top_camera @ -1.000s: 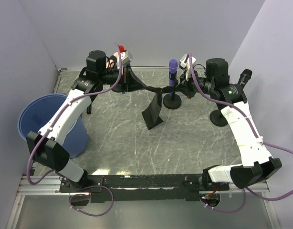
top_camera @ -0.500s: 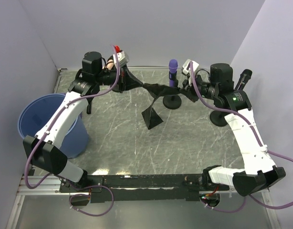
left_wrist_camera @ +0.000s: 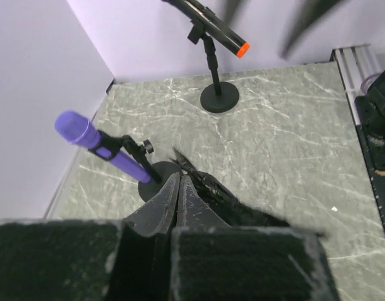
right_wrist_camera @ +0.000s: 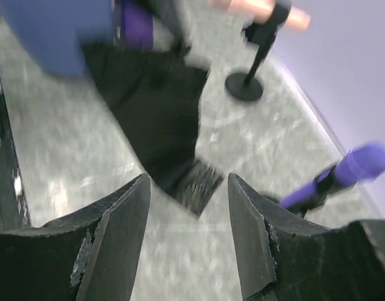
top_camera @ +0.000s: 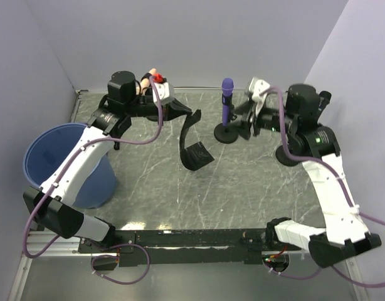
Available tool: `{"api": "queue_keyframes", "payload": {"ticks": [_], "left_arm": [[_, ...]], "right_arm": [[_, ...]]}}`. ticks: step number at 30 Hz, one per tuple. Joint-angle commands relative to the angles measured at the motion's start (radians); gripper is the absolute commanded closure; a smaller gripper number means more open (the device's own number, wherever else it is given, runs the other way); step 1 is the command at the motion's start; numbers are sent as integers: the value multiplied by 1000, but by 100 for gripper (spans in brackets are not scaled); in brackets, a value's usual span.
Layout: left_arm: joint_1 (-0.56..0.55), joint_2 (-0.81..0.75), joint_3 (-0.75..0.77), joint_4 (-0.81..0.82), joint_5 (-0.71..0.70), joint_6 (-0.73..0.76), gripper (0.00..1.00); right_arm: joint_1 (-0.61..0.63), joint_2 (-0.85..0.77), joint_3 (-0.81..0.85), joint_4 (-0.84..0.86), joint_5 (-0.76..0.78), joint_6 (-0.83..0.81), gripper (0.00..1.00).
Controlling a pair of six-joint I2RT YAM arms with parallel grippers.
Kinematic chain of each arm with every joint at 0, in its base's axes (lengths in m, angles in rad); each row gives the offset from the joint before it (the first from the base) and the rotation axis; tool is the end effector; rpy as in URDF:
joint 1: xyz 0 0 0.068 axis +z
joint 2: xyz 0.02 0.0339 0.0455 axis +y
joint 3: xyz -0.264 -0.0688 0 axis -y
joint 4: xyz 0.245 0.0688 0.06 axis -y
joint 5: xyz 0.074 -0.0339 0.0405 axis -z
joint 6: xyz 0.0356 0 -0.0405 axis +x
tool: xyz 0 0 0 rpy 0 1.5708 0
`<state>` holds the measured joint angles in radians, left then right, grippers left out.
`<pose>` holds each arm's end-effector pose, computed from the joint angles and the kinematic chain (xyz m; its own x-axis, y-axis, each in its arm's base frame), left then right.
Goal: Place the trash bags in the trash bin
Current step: Unfold the trash bag at the center of the board.
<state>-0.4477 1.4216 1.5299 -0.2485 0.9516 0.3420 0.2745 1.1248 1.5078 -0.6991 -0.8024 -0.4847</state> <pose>0.2683 -0.1610 0.4475 0.2094 0.1154 -0.9710 0.9637 0.1437 0.2249 0.1902 0.0802 0.4682 0.1295 -0.2999 -0.9451 -0.8882 0.3887 -0.2451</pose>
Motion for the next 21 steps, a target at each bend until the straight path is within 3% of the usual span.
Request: {"api": "queue_keyframes", "payload": {"ticks": [1, 5, 11, 21], "left_arm": [[-49, -49, 39, -52, -22, 135, 99], [-80, -82, 13, -38, -45, 134, 99], [-92, -119, 16, -86, -62, 150, 99], [-98, -136, 7, -106, -60, 144, 99]], "right_arm": [[52, 114, 124, 200, -35, 136, 39], [161, 191, 178, 130, -14, -20, 31], [173, 236, 173, 49, -78, -152, 27], [201, 257, 163, 102, -156, -112, 29]]}}
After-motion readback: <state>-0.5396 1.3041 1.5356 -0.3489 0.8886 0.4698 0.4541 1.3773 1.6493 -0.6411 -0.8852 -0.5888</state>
